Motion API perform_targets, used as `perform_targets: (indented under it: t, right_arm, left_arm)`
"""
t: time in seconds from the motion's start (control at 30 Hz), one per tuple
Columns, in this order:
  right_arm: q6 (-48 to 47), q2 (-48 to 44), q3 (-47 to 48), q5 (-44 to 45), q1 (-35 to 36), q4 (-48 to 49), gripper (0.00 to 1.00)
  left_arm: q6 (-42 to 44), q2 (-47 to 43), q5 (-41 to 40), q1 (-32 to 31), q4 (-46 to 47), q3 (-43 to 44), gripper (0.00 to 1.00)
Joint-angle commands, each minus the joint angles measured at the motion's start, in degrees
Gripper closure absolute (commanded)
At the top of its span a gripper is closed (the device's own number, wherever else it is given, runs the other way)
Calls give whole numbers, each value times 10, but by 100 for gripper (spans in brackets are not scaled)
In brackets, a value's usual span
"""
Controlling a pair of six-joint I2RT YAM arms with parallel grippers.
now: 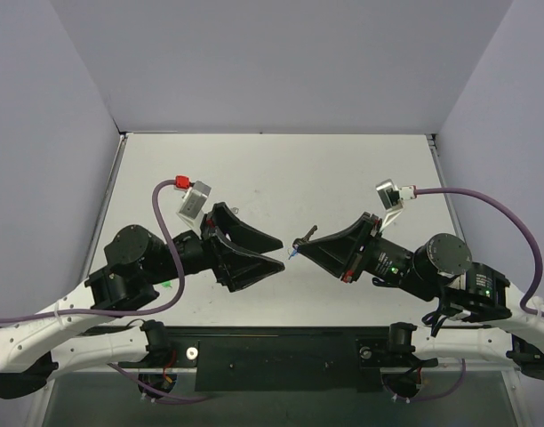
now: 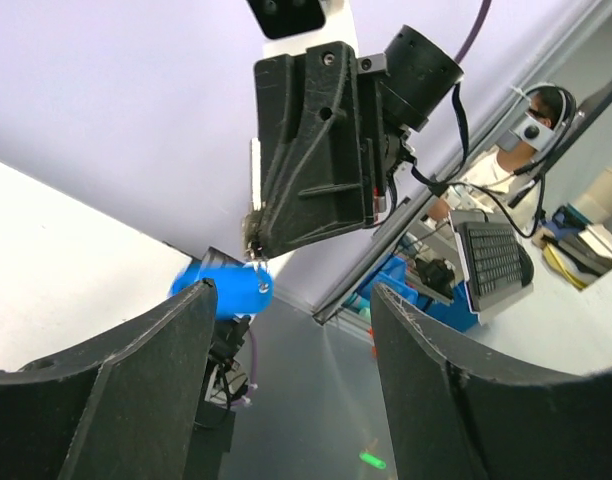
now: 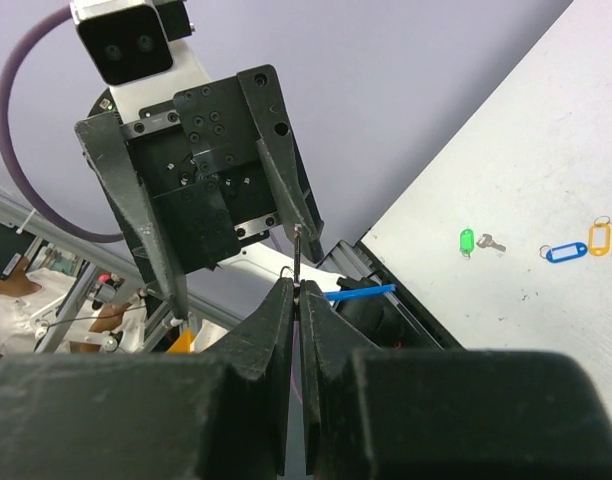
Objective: Remove the keys from the keyring
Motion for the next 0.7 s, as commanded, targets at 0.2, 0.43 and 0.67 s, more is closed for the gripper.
perform_targets:
  t: [0.2,0.43,0.67]
  right_arm:
    - [2,-6,-6,11,-2,43,100]
    - [2,-14,-10,18,-2,48,100]
    - [4,-16,-12,15,-1,49,100]
  left_arm:
    - [-31,-8,-47,-3,119,-48,34]
    - [-47,23,-29,-4,158,-54,43]
    - [-51,28,-26,-4,166,-57,62]
